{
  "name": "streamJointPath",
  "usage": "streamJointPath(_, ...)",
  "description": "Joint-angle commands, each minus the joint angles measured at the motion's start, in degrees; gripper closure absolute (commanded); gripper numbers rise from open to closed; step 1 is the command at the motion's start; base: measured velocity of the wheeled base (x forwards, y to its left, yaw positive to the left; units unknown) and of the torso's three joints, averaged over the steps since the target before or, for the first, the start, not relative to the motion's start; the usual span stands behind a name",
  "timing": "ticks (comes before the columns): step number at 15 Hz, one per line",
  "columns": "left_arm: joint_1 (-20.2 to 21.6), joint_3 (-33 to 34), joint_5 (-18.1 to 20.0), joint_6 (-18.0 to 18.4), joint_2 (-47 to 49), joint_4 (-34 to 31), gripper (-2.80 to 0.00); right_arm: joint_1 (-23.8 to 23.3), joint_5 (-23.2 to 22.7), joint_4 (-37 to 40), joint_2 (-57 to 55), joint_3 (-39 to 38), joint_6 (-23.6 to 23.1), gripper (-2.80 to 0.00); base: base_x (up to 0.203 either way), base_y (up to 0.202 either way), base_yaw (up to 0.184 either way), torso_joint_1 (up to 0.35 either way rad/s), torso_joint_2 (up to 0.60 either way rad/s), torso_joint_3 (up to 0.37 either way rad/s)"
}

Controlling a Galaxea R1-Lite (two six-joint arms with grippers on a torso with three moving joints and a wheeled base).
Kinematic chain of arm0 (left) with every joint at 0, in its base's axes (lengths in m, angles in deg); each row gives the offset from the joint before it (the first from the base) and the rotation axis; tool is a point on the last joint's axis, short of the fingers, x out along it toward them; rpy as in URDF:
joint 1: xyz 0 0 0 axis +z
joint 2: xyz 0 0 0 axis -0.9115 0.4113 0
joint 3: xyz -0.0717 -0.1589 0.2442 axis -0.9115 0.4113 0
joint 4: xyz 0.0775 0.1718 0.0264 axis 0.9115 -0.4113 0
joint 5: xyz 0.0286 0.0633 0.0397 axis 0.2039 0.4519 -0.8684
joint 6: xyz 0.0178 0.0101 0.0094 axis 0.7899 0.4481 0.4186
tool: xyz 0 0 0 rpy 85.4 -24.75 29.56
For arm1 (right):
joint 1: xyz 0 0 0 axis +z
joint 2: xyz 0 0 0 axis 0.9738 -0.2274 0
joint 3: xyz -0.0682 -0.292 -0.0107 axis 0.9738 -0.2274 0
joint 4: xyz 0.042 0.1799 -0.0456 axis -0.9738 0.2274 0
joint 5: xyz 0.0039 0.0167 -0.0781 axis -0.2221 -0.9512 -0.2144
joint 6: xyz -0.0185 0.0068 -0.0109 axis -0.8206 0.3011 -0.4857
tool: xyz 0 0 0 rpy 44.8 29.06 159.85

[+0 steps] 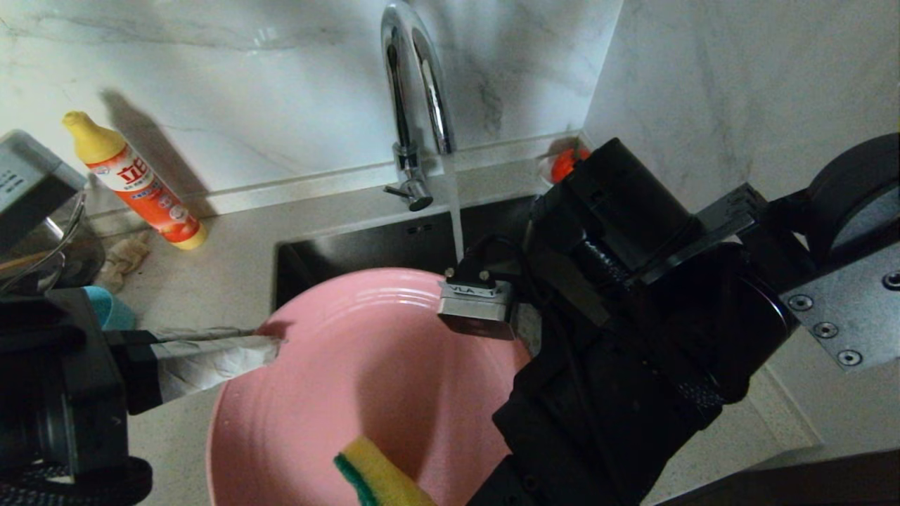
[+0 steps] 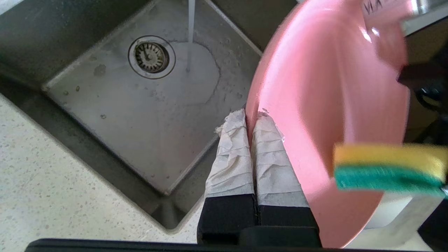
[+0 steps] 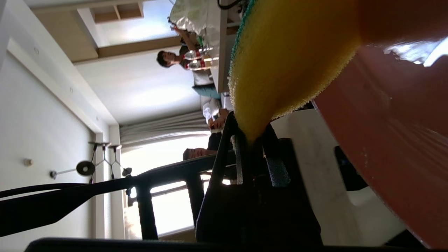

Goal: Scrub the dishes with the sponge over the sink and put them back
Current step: Wipe the plate

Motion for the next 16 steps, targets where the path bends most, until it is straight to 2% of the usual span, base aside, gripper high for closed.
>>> streamJointPath(1,-0.02,-0.01,0.04,-0.03,0.12,-0.12,0.0,-2.12,-0.3,0.13,0.39,-0.08,0.1,0.0,0.0,0.0,0.0,0.0,0.0,0.0)
streamJointPath(8,-0.02,0.25,0.21,-0.03,0.39,-0.12,0.0,-7.45,-0.46,0.13,2.32,0.15,-0.16,0.0,0.0,0.0,0.0,0.0,0.0,0.0)
streamJointPath(16,-0.02,1.4,0.04,0.06,-0.24,-0.29,0.0,-7.48,-0.46,0.14,4.09,1.74,0.4,0.0,0.0,0.0,0.0,0.0,0.0,0.0)
